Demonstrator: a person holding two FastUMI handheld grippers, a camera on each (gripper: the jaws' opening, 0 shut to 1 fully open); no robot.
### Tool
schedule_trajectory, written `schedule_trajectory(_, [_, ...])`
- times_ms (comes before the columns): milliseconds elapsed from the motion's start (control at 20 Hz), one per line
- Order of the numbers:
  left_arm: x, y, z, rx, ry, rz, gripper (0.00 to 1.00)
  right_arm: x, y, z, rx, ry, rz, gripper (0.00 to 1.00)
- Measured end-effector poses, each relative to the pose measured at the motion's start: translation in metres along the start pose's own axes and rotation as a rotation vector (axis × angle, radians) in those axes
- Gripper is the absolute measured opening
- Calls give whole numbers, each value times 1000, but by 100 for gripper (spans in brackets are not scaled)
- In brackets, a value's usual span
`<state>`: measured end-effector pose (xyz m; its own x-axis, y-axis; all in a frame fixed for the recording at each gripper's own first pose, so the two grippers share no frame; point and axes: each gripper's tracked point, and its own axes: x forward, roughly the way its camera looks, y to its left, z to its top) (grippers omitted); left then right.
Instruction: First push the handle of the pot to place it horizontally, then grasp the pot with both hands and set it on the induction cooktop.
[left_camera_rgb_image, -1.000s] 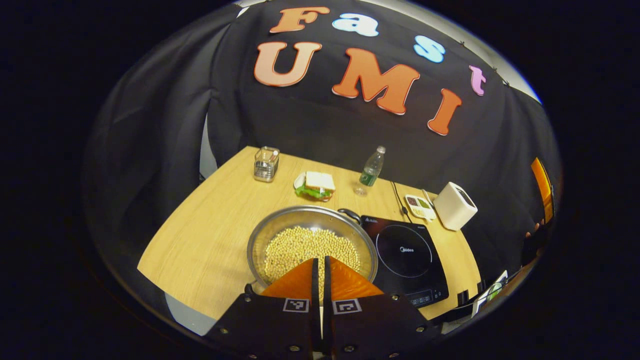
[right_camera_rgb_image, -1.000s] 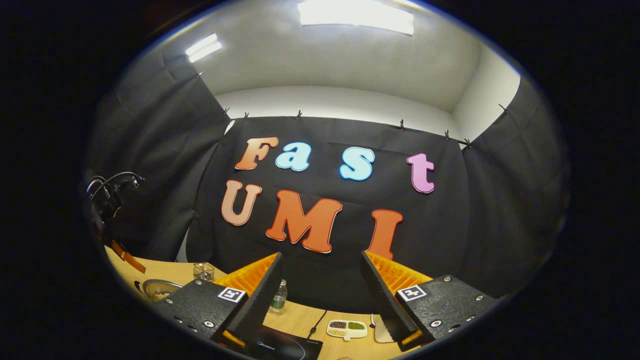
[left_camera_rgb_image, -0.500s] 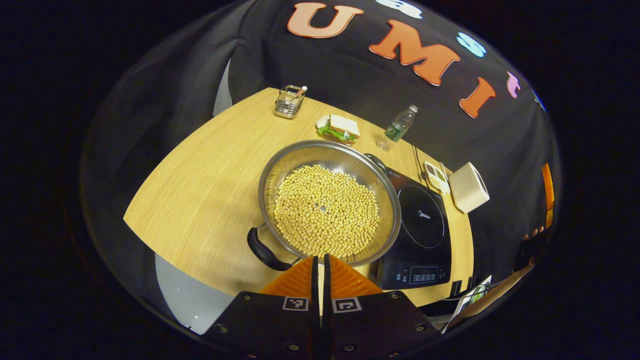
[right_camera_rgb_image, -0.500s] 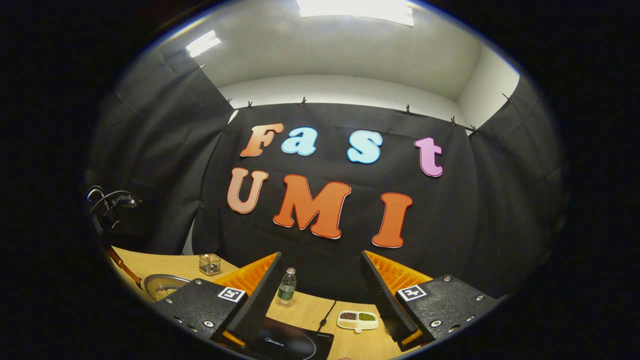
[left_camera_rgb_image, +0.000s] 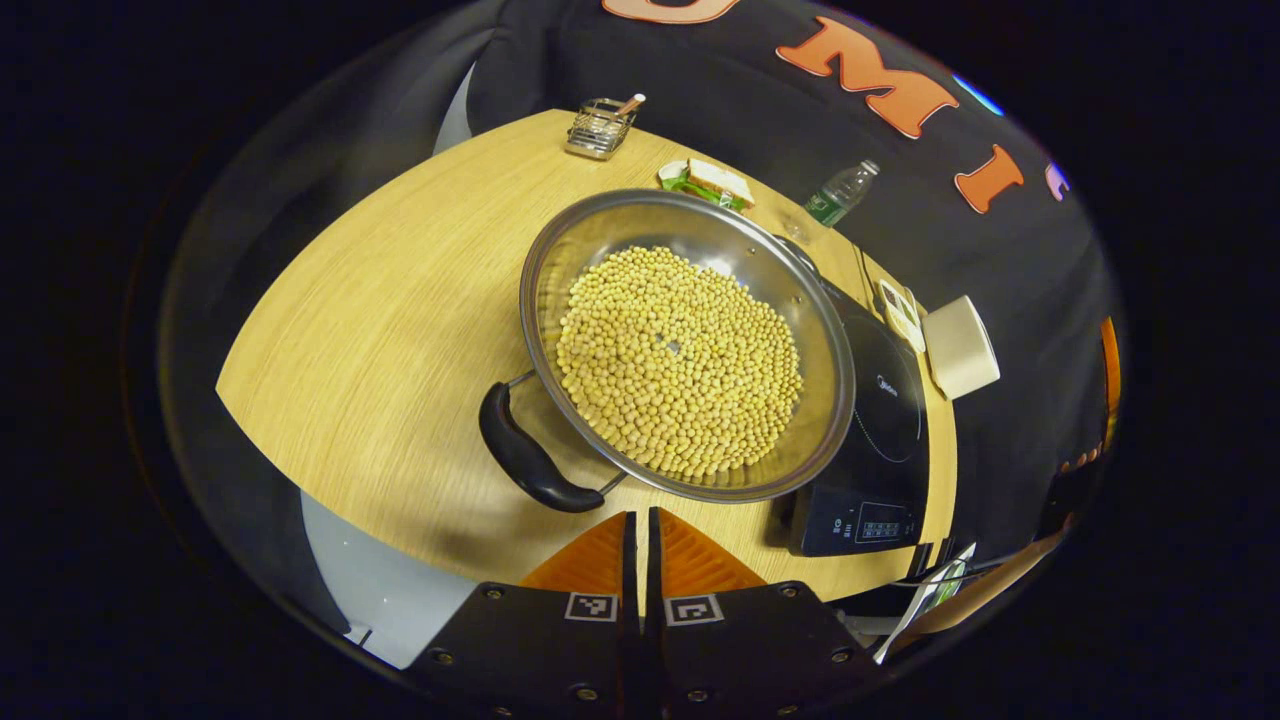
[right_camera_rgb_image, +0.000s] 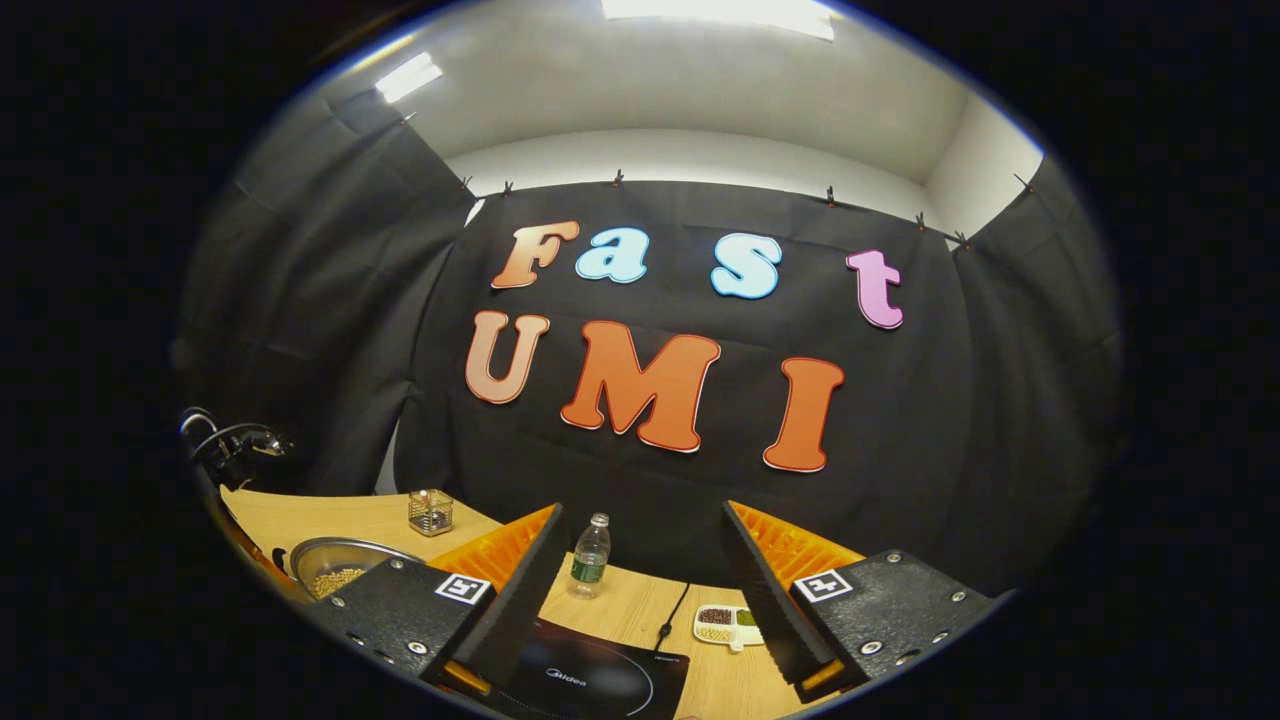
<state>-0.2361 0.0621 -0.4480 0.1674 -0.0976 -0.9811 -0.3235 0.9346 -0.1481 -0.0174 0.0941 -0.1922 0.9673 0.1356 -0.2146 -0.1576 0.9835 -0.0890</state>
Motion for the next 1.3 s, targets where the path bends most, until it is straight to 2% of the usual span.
schedule_trajectory(300, [17,18,6,-82,29,25,2,11,10,-21,14,47,12,95])
schedule_trajectory(750, [17,52,36,-59,-19,93,2,35,31,-41,35,106,55,95])
schedule_trajectory(1050, [16,73,63,-42,-61,158,2,49,65,-80,43,219,128,95])
schedule_trajectory(1300, [17,84,80,-37,-88,177,2,53,108,-118,78,352,217,93])
